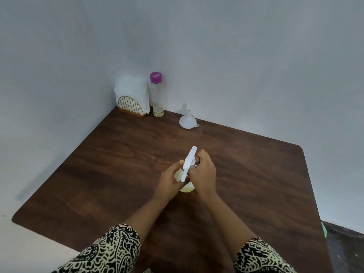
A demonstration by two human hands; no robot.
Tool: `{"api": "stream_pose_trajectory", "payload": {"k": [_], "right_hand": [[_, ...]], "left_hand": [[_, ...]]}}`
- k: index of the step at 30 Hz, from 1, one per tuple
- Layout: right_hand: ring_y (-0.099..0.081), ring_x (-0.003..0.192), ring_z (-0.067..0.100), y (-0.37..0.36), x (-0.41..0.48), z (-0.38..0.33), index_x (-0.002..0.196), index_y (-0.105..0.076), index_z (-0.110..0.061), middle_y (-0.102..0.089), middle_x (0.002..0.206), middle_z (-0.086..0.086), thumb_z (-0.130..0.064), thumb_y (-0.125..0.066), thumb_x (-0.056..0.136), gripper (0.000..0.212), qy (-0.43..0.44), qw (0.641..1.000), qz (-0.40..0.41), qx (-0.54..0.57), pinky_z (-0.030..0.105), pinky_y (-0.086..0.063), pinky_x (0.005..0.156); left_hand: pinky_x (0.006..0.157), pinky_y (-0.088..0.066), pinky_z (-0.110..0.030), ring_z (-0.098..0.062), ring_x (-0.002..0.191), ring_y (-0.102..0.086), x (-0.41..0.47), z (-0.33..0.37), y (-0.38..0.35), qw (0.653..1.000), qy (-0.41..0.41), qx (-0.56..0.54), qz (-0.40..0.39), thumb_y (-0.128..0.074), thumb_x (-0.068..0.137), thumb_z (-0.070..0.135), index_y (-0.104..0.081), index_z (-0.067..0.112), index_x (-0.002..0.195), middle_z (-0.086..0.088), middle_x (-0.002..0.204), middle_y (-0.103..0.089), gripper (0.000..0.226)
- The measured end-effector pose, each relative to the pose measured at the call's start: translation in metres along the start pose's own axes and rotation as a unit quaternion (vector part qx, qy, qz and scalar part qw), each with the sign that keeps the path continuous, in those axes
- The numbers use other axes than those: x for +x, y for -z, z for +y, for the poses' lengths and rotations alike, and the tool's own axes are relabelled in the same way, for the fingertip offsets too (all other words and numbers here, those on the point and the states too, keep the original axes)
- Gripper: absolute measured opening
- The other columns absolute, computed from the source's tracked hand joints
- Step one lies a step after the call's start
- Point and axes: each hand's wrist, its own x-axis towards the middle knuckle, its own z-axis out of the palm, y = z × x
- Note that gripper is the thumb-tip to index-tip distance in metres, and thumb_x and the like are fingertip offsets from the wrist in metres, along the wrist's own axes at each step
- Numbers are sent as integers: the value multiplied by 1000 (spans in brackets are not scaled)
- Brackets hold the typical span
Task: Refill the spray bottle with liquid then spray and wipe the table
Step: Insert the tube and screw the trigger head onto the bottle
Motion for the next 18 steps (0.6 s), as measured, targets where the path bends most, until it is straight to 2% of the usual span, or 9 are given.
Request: {"api": "stream_pose_trajectory", "payload": {"k": [2,4,7,8,10,13,15,17,18], "right_hand": [[-46,59,9,-3,-2,-2,70,-34,-24,-48,66,-7,-28,-73,77,39,-21,1000,14,13,29,-39,51],[-54,69,12,-1,-2,-7,80,-42,-23,-55,76,-7,-34,-73,76,33,-27,999,-15,36,31,-46,59],[-59,91,12,5,2,-2,104,-56,-20,-59,99,-5,-35,-72,80,32,-16,993,-107,54,33,-52,78],[-59,99,10,8,4,1,114,-57,-23,-60,108,-5,-32,-70,83,35,-2,987,-146,69,34,-51,86],[-55,115,4,18,4,6,130,-48,-30,-57,126,-11,-22,-62,91,42,12,962,-238,129,26,-47,97],[-57,109,-6,32,8,10,129,-45,-33,-57,120,-19,-8,-50,97,41,-3,932,-317,174,15,-48,87],[-61,104,1,32,13,13,121,-57,-25,-64,113,-12,-11,-57,92,32,4,951,-280,129,23,-52,88],[-66,93,12,25,12,13,101,-65,-17,-71,98,-5,-18,-70,80,21,-7,978,-189,93,41,-54,85],[-67,86,14,19,10,11,91,-64,-16,-71,89,-4,-21,-74,75,20,-19,986,-143,88,44,-55,80]], "left_hand": [[75,-48,-16,11,88,-60,1,1,1,1000,-6,4,4,-74,80,20,-67,21,113,28,87,-63,34],[75,-50,-21,4,88,-62,2,0,1,1000,-8,2,-1,-72,79,23,-66,23,112,24,86,-65,33],[79,-50,-20,-6,95,-64,2,-1,1,1000,-1,-12,-9,-72,79,25,-65,30,107,20,93,-67,30],[82,-49,-19,-6,98,-64,2,-1,2,1000,0,-18,-11,-71,76,31,-65,27,110,20,98,-67,35],[85,-49,-19,-4,103,-62,3,-1,2,1000,-8,-18,-19,-68,71,46,-65,21,118,15,108,-68,53],[91,-50,-27,-6,109,-61,5,-6,2,1000,2,-17,-24,-71,67,54,-63,21,125,10,117,-68,66],[92,-50,-29,-7,110,-60,5,-8,1,1000,8,-14,-26,-73,68,54,-62,24,125,10,118,-67,65],[91,-50,-27,-6,110,-60,4,-7,1,1000,6,-10,-26,-74,70,50,-63,26,123,13,118,-66,59],[90,-49,-26,-5,109,-60,4,-6,1,1000,-1,-10,-24,-75,72,45,-63,26,120,14,116,-66,53]]}}
